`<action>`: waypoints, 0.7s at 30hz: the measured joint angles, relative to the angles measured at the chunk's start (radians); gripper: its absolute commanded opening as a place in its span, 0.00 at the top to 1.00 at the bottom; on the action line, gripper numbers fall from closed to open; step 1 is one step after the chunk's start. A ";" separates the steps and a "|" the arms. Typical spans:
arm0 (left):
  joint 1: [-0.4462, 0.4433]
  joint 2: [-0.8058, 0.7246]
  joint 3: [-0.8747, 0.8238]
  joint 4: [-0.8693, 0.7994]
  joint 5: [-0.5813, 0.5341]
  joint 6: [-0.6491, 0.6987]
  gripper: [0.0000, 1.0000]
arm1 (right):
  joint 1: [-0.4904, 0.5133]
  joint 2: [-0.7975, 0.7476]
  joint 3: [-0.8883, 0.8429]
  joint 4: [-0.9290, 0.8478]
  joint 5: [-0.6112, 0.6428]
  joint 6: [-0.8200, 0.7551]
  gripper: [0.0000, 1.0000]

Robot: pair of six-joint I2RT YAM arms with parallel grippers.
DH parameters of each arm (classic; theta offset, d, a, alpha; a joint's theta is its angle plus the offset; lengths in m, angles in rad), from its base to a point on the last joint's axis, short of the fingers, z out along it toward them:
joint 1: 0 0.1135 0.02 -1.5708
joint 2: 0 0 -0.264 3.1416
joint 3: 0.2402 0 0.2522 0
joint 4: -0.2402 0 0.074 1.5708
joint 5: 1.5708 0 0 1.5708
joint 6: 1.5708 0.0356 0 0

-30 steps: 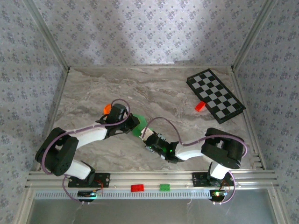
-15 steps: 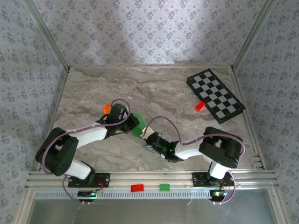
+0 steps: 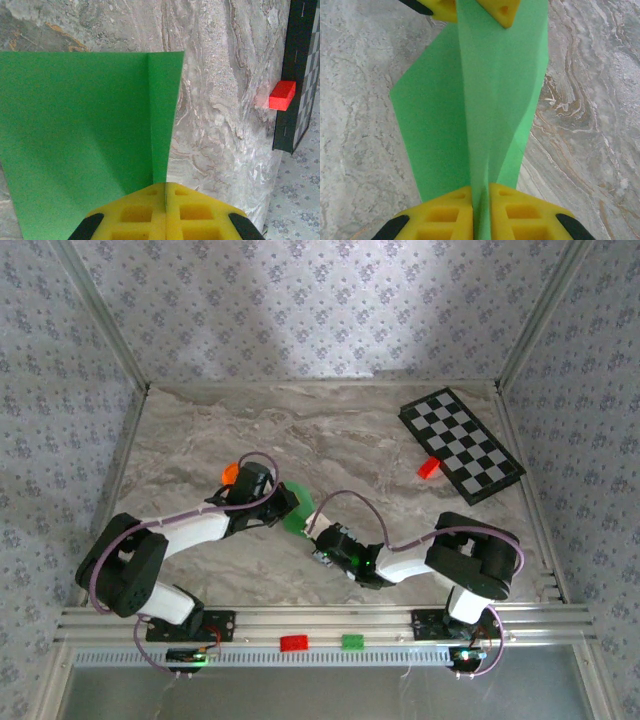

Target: Fold a paper plane with a square sheet of paper (pick it up from the middle)

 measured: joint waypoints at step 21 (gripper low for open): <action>0.000 0.000 0.000 0.000 0.000 0.000 0.94 | -0.011 0.000 -0.023 0.059 -0.037 0.017 0.81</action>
